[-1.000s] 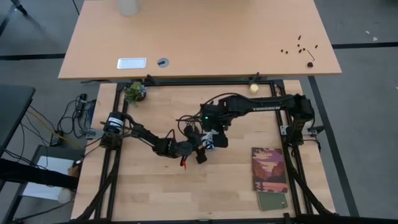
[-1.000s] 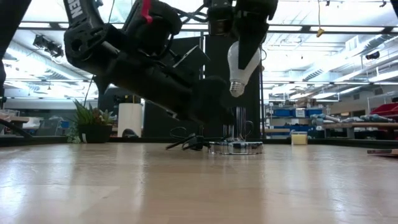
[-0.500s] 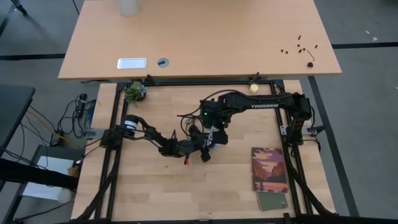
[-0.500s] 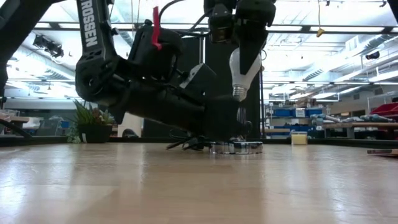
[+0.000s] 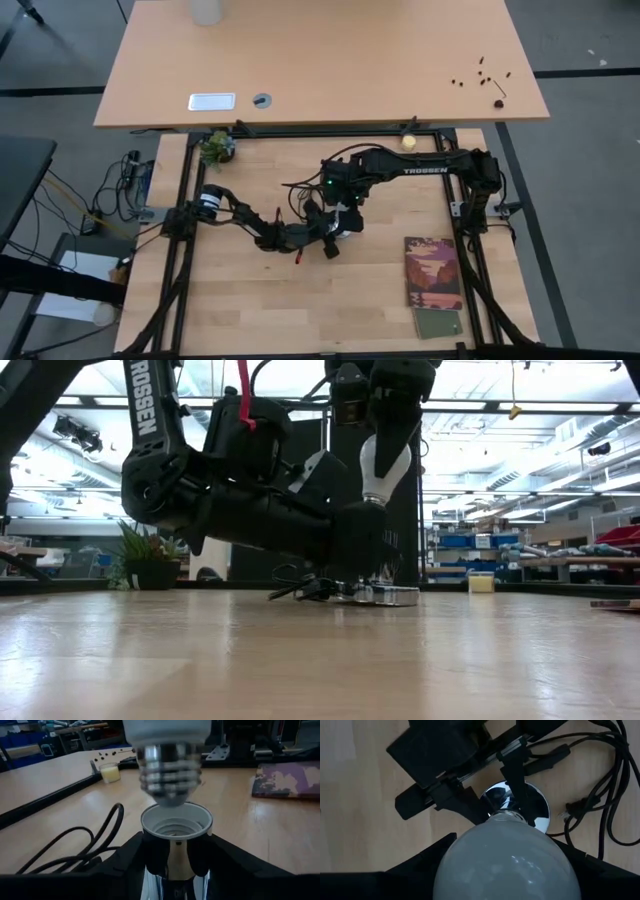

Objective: Screw lightbulb
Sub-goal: Insert the white lightbulb into the silver lamp

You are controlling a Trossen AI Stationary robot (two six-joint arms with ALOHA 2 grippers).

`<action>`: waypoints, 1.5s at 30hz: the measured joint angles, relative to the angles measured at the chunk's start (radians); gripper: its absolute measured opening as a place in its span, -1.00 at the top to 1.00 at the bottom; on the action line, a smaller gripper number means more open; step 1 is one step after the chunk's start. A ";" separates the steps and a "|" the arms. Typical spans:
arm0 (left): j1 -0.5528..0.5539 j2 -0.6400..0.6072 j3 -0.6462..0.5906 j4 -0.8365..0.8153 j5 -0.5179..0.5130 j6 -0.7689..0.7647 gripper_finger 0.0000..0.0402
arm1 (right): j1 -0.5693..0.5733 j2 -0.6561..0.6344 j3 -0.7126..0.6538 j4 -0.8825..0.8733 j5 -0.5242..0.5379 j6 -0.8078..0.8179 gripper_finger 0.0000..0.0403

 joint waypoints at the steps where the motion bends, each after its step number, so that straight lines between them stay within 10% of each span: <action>1: 0.000 0.000 0.000 -0.001 0.000 -0.001 0.09 | 0.000 0.000 0.000 -0.002 0.000 0.004 -0.34; 45: 0.000 0.000 -0.001 -0.016 -0.003 -0.048 0.08 | 0.051 0.113 0.001 0.059 0.101 0.131 -0.34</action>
